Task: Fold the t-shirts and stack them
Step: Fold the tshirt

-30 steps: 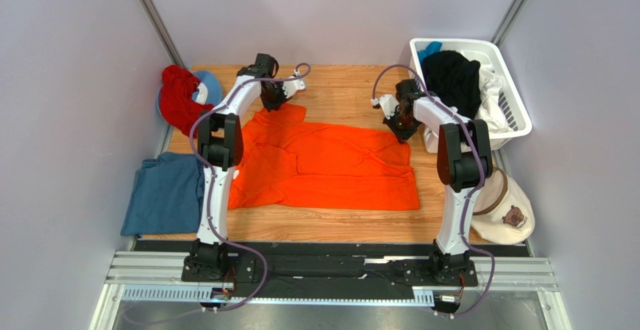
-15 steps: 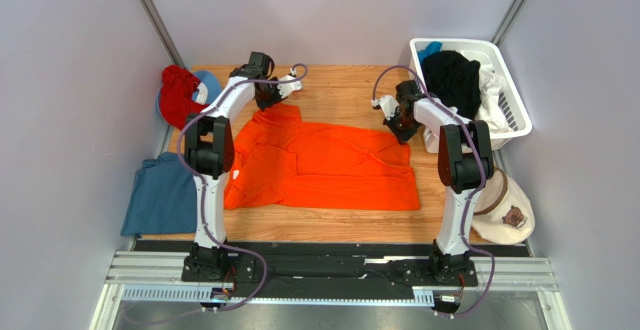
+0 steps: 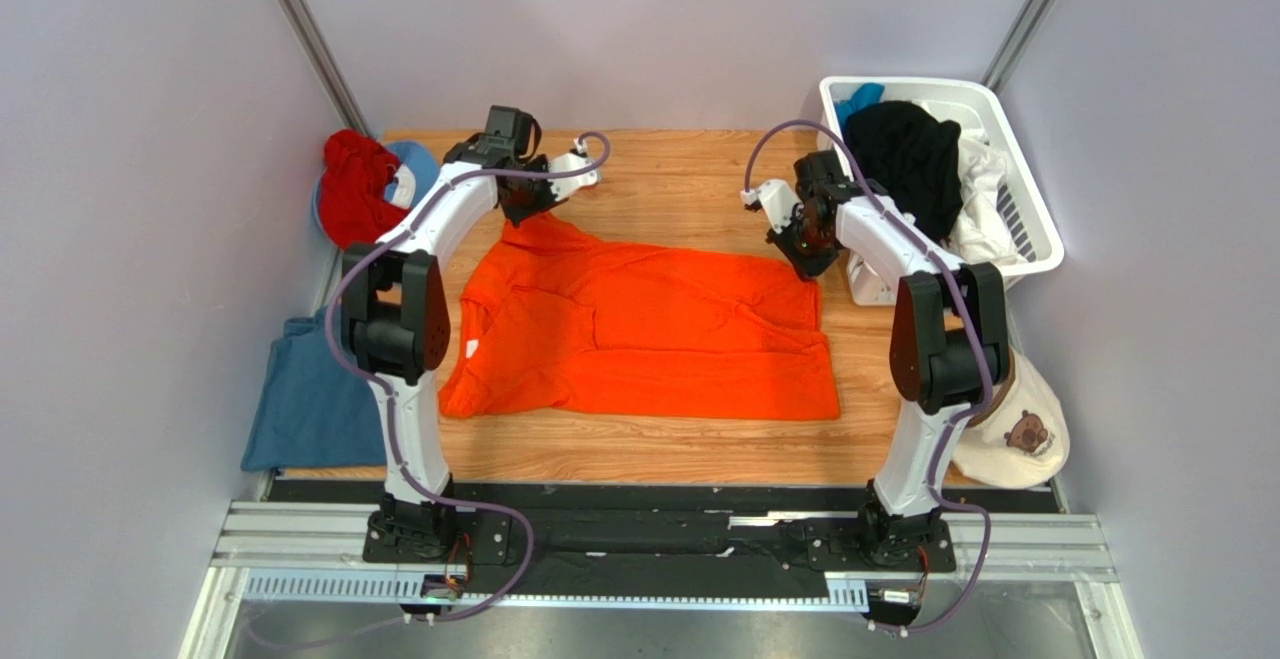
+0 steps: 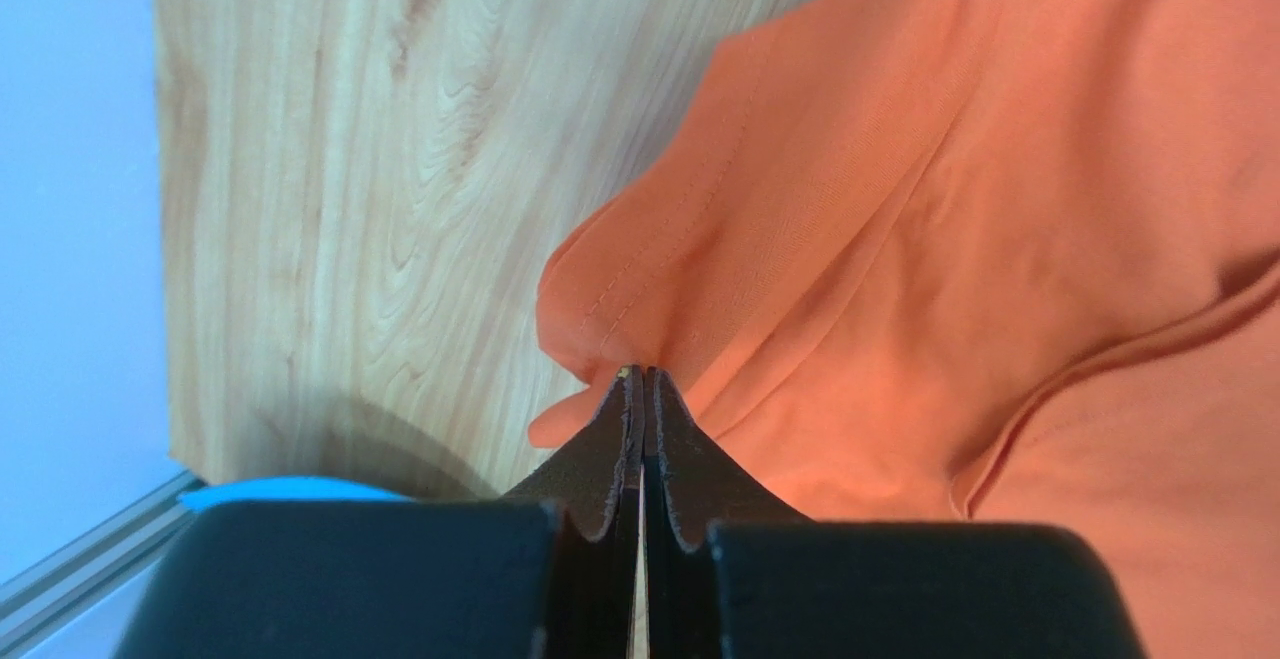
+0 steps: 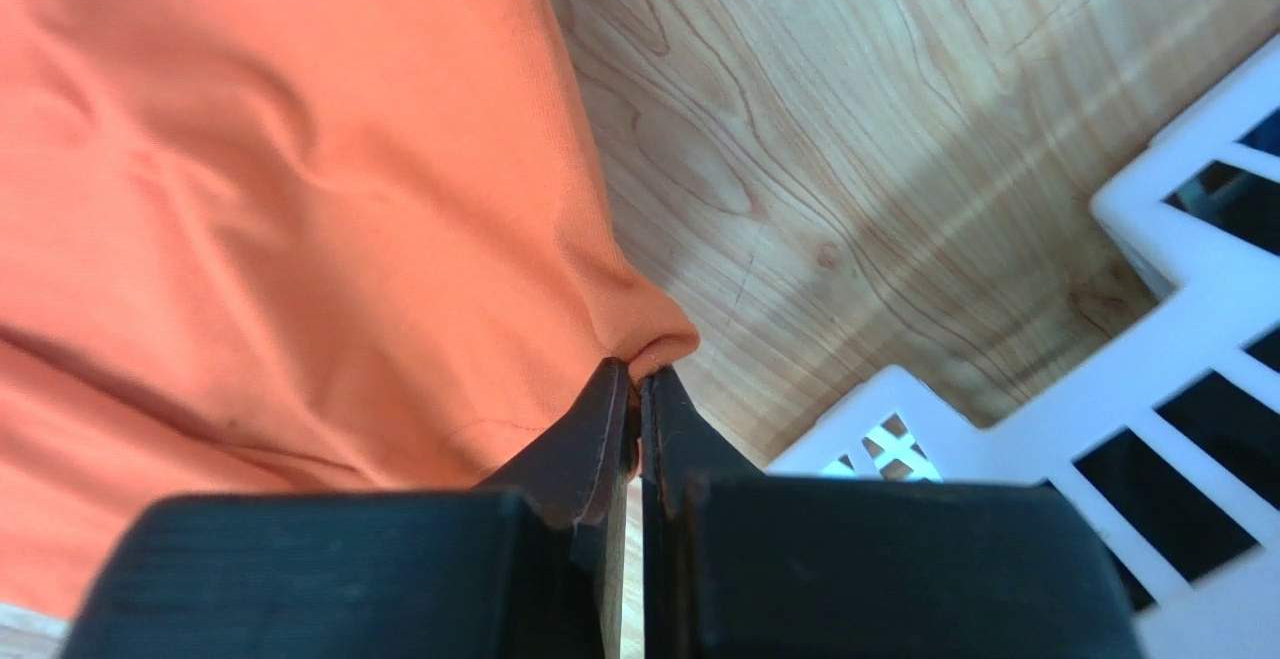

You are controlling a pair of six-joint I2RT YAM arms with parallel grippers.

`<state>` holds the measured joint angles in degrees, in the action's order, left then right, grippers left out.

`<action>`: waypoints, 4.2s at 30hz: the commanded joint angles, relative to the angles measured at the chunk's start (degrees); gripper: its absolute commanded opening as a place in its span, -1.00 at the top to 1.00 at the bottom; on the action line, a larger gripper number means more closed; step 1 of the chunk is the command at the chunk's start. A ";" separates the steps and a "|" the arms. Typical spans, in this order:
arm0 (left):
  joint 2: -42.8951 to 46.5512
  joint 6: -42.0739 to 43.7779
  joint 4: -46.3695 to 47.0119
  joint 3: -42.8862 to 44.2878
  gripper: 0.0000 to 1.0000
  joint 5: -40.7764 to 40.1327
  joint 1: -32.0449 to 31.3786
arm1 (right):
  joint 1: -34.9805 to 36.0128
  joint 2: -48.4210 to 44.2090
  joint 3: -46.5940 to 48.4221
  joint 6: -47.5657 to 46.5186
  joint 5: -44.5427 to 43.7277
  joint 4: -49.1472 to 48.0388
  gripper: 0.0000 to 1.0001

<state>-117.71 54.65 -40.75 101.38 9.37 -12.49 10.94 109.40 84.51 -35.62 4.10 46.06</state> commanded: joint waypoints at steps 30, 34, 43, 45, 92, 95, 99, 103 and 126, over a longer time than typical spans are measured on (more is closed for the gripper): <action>24.19 -0.42 5.77 -29.22 1.00 -6.73 -2.89 | 2.86 -13.43 -14.55 -4.20 -9.90 -4.40 1.00; 26.30 -1.39 5.51 -31.50 1.00 -7.08 -3.42 | 2.77 -14.39 -14.81 -4.20 -9.20 -4.05 1.00; 32.01 -1.65 5.25 -36.78 1.00 -8.31 -3.94 | 3.56 -17.47 -16.83 -3.41 -7.09 -2.12 1.00; 33.42 -1.74 5.24 -38.09 1.00 -8.31 -3.94 | 3.74 -18.17 -17.80 -3.06 -7.00 -1.94 1.00; 38.26 -6.22 7.53 -50.32 1.00 -7.96 -6.40 | 7.25 -20.03 -18.25 0.02 -3.39 -0.53 0.02; 37.99 -6.31 7.71 -50.32 1.00 -7.96 -6.41 | 7.17 -16.86 -16.66 -0.59 -3.66 -0.97 0.03; 37.99 -5.87 8.58 -50.76 1.00 -8.57 -6.41 | 7.17 -13.35 -14.81 -1.30 -4.01 -1.50 0.04; 38.17 -5.61 8.67 -51.64 1.00 -9.19 -6.41 | 7.08 -11.68 -14.90 -1.56 -4.01 -2.47 0.06; 45.64 -7.98 4.10 -53.22 1.00 -9.01 -8.42 | 7.17 -11.85 -20.00 -1.65 -6.73 -5.28 0.09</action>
<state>-74.52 48.27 -34.72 47.51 0.32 -19.70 17.87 98.06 64.90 -36.95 -1.78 42.70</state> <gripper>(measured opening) 0.008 0.458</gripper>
